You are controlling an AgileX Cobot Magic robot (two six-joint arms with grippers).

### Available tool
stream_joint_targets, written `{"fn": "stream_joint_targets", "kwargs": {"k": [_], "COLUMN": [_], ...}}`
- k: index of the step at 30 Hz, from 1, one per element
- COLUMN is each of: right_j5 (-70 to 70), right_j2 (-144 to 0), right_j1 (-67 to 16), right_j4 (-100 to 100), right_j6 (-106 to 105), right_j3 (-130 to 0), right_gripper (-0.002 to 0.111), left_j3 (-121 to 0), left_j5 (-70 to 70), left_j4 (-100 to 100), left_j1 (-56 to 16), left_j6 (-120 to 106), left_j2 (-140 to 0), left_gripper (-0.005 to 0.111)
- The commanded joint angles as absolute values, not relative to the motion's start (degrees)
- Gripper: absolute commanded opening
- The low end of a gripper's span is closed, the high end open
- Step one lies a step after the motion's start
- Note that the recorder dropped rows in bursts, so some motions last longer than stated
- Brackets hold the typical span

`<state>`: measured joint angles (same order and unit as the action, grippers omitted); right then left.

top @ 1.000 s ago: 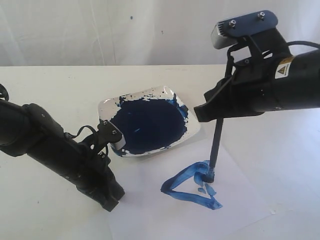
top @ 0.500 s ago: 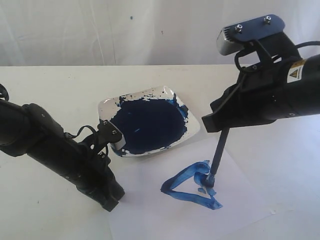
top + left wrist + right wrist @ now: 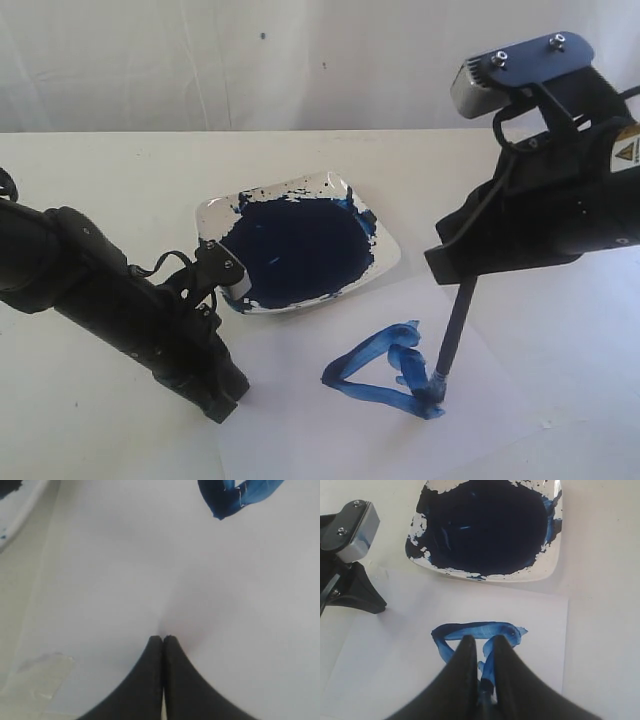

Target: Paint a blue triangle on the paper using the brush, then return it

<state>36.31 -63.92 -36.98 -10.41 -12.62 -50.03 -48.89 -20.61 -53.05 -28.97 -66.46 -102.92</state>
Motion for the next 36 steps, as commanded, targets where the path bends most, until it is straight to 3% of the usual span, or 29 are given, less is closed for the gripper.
{"fn": "stream_joint_targets", "kwargs": {"k": [1, 13, 36], "right_j5": [36.92, 28.32, 19.80], "right_j2": [-63.46, -58.45, -69.25], "right_j1": [-36.51, -36.51, -36.51], "right_j4": [-10.53, -10.42, -7.40], "right_j6": [-12.65, -12.65, -12.81], "right_j3": [-50.17, -50.20, -50.20], "right_gripper": [0.000, 0.000, 0.000], "left_j3": [-48.64, -48.64, -48.64], "left_j5": [-22.24, -22.24, -22.24], "left_j4": [-53.71, -53.71, -53.70], "left_j1": [-29.29, -29.29, -29.29], "left_j6": [-66.39, -66.39, -66.39], "left_j2": [-103.29, -103.29, -103.29], "left_gripper": [0.000, 0.000, 0.000]}}
